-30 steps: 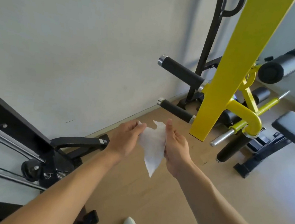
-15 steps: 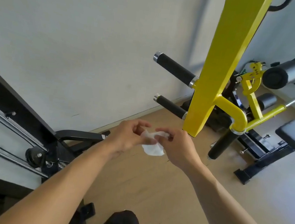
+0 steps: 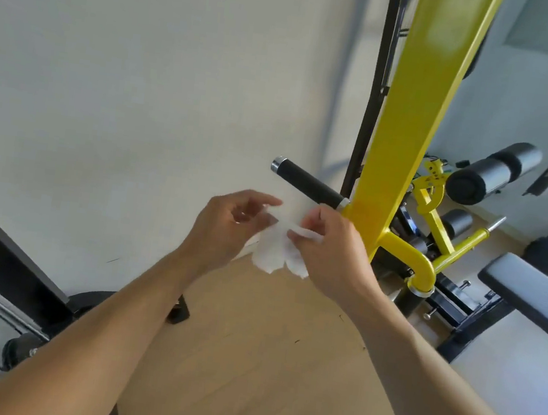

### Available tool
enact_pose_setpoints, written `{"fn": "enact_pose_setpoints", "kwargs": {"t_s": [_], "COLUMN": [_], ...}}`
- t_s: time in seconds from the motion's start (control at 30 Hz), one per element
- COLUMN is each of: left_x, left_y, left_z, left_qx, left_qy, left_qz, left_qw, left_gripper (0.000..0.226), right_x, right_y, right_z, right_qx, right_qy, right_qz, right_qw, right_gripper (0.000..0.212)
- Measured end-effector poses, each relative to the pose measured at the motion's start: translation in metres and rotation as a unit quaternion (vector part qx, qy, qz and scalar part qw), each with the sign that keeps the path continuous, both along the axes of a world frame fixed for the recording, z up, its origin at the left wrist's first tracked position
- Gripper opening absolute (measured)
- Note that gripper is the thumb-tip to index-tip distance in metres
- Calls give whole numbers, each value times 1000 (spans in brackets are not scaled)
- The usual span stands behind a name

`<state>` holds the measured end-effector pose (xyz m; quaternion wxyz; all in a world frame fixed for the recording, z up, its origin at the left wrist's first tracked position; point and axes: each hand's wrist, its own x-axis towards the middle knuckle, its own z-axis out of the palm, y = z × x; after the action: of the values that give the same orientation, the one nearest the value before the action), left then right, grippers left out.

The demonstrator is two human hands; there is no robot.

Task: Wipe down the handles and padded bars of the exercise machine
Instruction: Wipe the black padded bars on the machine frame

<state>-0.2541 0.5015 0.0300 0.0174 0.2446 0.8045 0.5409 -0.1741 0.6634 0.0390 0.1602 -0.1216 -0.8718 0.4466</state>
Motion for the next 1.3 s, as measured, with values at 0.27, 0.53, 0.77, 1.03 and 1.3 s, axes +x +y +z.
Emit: {"fn": "enact_pose_setpoints", "kwargs": {"t_s": [0.27, 0.53, 0.77, 1.03, 1.3], "left_x": [-75, -99, -107, -97, -100], "left_y": [25, 47, 46, 46, 51], "left_z": [22, 7, -2, -6, -8], "left_qx": [-25, 44, 80, 37, 55], "left_qy": [2, -85, -108, -71, -53], "left_qz": [84, -9, -55, -90, -72], "left_qw": [996, 995, 989, 993, 995], "left_gripper": [36, 26, 20, 34, 30], "right_x": [-63, -78, -80, -76, -73], "right_y": [-4, 0, -4, -16, -6], "right_z": [15, 22, 30, 29, 22], "right_qx": [412, 241, 416, 493, 523], "right_qy": [75, 11, -161, -155, -154], "right_qz": [-28, -67, -76, -108, -124], "right_qw": [908, 968, 892, 849, 829], "right_gripper": [30, 27, 29, 24, 22]}}
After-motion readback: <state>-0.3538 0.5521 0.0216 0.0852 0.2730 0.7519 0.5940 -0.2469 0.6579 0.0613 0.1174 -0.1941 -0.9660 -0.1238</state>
